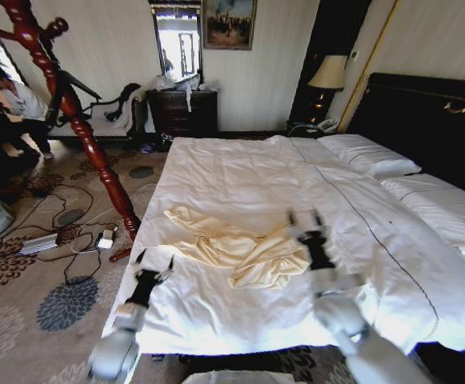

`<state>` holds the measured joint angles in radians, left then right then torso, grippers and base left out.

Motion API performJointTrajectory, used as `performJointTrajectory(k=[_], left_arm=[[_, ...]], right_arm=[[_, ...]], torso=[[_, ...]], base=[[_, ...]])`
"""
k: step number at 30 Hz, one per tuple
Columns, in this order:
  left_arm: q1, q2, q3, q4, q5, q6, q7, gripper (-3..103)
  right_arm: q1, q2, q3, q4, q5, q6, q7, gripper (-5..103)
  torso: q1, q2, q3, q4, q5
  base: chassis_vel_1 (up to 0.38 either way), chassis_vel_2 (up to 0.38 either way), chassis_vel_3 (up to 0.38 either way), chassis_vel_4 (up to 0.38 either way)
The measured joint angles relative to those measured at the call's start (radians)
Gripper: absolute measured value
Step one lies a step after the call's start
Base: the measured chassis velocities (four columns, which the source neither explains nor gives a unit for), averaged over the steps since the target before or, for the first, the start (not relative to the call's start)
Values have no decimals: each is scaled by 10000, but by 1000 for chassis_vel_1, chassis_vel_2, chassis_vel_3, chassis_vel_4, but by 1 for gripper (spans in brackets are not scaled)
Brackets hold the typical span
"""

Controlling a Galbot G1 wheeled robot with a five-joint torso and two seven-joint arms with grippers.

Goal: Pick up the clothes from the bed and hang them on the clothes hanger.

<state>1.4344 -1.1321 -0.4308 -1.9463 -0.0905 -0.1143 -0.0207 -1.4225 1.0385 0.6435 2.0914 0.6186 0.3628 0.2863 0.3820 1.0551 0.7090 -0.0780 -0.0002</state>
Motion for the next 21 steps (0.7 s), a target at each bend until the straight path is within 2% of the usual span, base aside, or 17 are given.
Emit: performJointTrajectory(k=[2, 3, 4, 5, 7, 8, 9, 10, 12, 13, 15, 16, 18, 19, 20, 21], left_arm=[[-926, 82, 545, 608, -182, 41, 14, 100], [-2108, 29, 1325, 1350, -441, 107, 23, 100], [-2702, -75, 1825, 1737, -557, 130, 27, 100], [-2702, -75, 1825, 1737, -557, 130, 27, 100], [-3492, -342, 2634, 2341, -674, 171, 44, 100], [-4153, -648, 3368, 2844, -708, 209, 7, 100], [-4466, -825, 3749, 3066, -710, 239, -13, 100], [-4466, -825, 3749, 3066, -710, 239, -13, 100], [-4966, -1131, 4421, 3370, -712, 368, -96, 100], [-5221, -1269, 4775, 3472, -729, 486, -153, 100], [-5725, -1511, 5606, 3549, -905, 931, -342, 100], [-5725, -1511, 5606, 3549, -905, 931, -342, 100], [-6115, -1667, 6251, 3515, -1288, 1454, -609, 100], [-6448, -1859, 6865, 3425, -1855, 1972, -939, 100], [-6595, -1961, 7145, 3394, -2162, 2213, -1117, 100], [-6595, -1961, 7145, 3394, -2162, 2213, -1117, 100]], right_arm=[[-172, 362, 706, -16, 49, 18, 46, 100], [-434, 819, 1386, 42, 104, 45, 92, 100], [-596, 1058, 1683, 118, 126, 66, 117, 100], [-596, 1058, 1683, 118, 126, 66, 117, 100], [-834, 1320, 2015, 233, 108, 111, 187, 100], [-1052, 1472, 2253, 356, 7, 118, 262, 100], [-1169, 1518, 2373, 451, -53, 70, 360, 100], [-1169, 1518, 2373, 451, -53, 70, 360, 100], [-1284, 1533, 2560, 653, -97, -223, 815, 100], [-1293, 1510, 2634, 774, -41, -523, 1322, 100], [-1173, 1264, 2794, 1183, 1150, -1396, 3085, 100], [-1173, 1264, 2794, 1183, 1150, -1396, 3085, 100], [-1043, 999, 2921, 1553, 2765, -1923, 4381, 100], [-951, 748, 3060, 1846, 4308, -2250, 5407, 100], [-936, 672, 3117, 1914, 4852, -2307, 5681, 100], [-936, 672, 3117, 1914, 4852, -2307, 5681, 100]], torso=[[0, 0, 0, 2, 6], [0, -1, 0, -5, 2], [1, 0, 0, -7, 7], [1, 0, 0, -7, 7], [1, -1, 0, -7, 3], [0, 0, -1, 0, 4], [0, -1, -1, -1, 7], [0, -1, -1, -1, 7], [0, -1, -1, -1, 1], [0, -1, -1, -2, 4], [0, 0, -1, 2, 6], [0, 0, -1, 2, 6], [0, -1, -1, 3, 6], [0, 0, -1, 5, 4], [0, 0, -1, 3, 2], [0, 0, -1, 3, 2]], base=[[0, 0, 0, 0], [0, 0, 0, 0], [0, 0, 0, 0], [0, 0, 0, 0], [0, 0, 0, 0], [0, 0, 0, 0], [0, 0, 0, 0], [0, 0, 0, 0], [0, 0, 0, 0], [0, 0, 0, 0], [0, 0, 0, 0], [0, 0, 0, 0], [0, 0, 0, 0], [0, 0, 0, 0], [0, 0, 0, 0], [0, 0, 0, 0]])
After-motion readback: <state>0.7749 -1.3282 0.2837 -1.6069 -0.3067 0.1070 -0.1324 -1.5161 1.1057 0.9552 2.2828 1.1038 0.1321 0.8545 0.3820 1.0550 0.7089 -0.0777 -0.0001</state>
